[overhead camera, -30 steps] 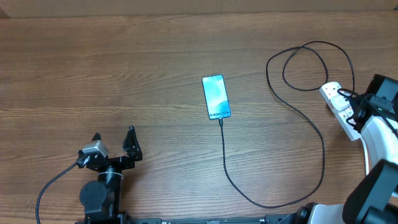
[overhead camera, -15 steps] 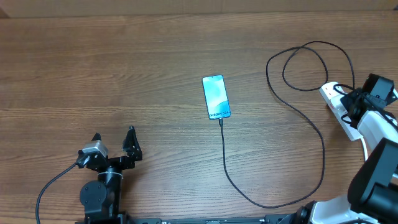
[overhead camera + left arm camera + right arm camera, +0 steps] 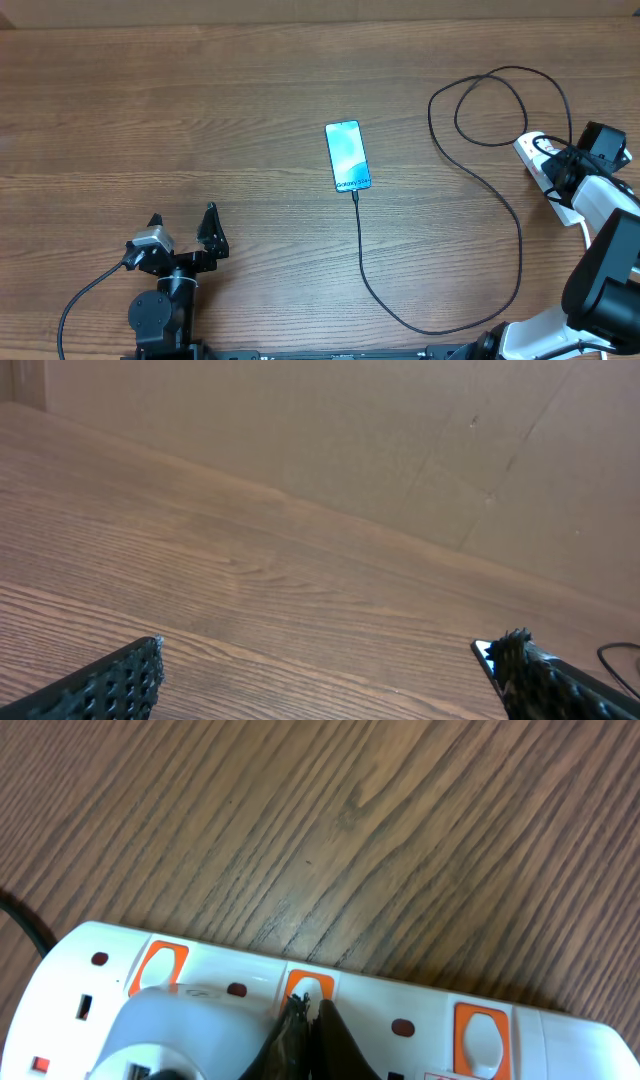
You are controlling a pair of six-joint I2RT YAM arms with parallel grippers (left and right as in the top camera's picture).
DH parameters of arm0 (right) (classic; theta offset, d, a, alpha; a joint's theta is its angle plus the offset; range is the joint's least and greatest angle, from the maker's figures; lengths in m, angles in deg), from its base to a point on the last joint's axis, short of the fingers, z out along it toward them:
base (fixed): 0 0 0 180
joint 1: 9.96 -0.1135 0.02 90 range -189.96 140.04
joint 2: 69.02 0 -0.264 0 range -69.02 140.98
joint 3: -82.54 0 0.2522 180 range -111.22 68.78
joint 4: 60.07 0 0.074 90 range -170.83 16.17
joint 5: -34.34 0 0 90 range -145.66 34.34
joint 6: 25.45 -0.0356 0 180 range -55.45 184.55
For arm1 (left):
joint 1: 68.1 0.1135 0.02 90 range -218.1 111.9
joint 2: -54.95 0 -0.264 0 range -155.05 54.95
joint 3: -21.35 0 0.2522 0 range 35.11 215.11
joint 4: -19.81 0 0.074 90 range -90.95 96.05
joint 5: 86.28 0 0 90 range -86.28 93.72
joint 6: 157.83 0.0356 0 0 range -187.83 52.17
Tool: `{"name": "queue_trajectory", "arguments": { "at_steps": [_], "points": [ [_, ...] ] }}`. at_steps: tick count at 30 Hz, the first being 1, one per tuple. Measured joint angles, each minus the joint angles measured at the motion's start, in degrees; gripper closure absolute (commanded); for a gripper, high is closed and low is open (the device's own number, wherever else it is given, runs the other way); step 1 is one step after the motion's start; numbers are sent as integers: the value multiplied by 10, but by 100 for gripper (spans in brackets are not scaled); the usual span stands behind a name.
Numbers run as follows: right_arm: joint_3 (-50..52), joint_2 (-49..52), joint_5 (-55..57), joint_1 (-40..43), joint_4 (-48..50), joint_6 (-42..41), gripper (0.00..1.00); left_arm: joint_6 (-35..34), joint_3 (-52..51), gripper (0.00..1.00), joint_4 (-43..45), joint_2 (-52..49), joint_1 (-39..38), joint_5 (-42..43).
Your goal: Plug charger to phone and switch on socket
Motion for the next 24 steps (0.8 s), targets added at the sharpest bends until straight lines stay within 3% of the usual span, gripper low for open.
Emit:
{"name": "queue_trajectory", "arguments": {
  "at_steps": [12,24],
  "points": [
    [-1,0,-3,2,8,1,96,0,0,0,0,0,0,0],
    [-66,2,-33,20,-35,2,96,0,0,0,0,0,0,0]
  ]
}}
